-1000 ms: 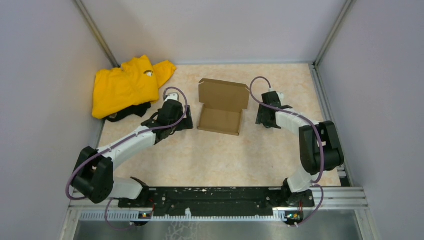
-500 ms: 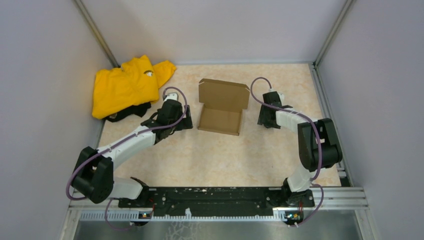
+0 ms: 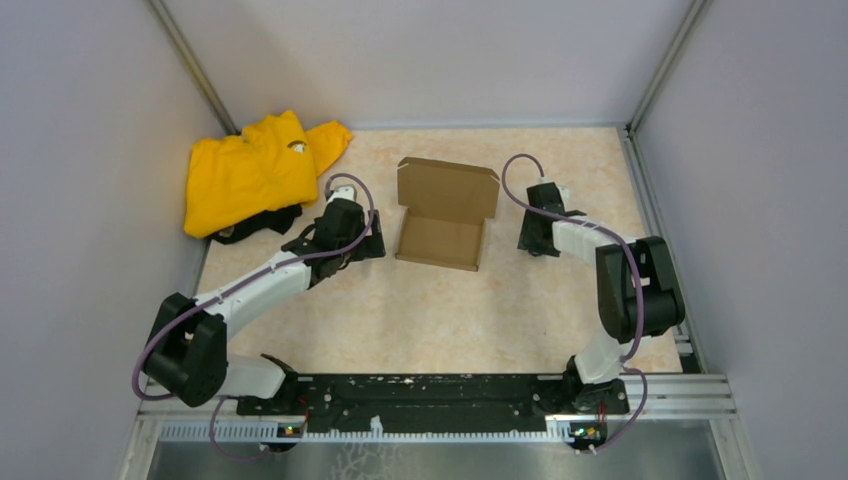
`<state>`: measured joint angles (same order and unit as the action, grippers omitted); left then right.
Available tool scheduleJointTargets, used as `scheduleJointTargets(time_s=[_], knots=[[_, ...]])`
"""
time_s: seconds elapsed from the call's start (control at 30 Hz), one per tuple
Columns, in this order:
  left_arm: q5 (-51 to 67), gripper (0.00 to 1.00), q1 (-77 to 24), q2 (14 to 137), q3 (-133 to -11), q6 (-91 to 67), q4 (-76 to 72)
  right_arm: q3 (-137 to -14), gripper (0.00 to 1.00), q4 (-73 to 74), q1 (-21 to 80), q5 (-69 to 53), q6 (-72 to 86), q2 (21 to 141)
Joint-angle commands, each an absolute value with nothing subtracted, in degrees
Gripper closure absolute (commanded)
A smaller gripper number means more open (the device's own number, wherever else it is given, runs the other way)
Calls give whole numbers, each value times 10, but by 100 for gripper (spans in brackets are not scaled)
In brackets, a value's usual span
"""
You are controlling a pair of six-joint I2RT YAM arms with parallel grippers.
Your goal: Fold the paper box
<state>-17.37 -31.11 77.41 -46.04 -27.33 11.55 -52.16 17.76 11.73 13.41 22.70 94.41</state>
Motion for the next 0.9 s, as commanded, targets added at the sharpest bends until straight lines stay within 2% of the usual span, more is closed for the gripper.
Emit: scheduleJointTargets(time_s=[0.0,0.87], knots=[[-173,1,-309,776,-467,-271,110,-525,50,160,112,136,222,943],[-176,1,-308,780,-467,-271,109,-551,62,151,111,125,214,986]])
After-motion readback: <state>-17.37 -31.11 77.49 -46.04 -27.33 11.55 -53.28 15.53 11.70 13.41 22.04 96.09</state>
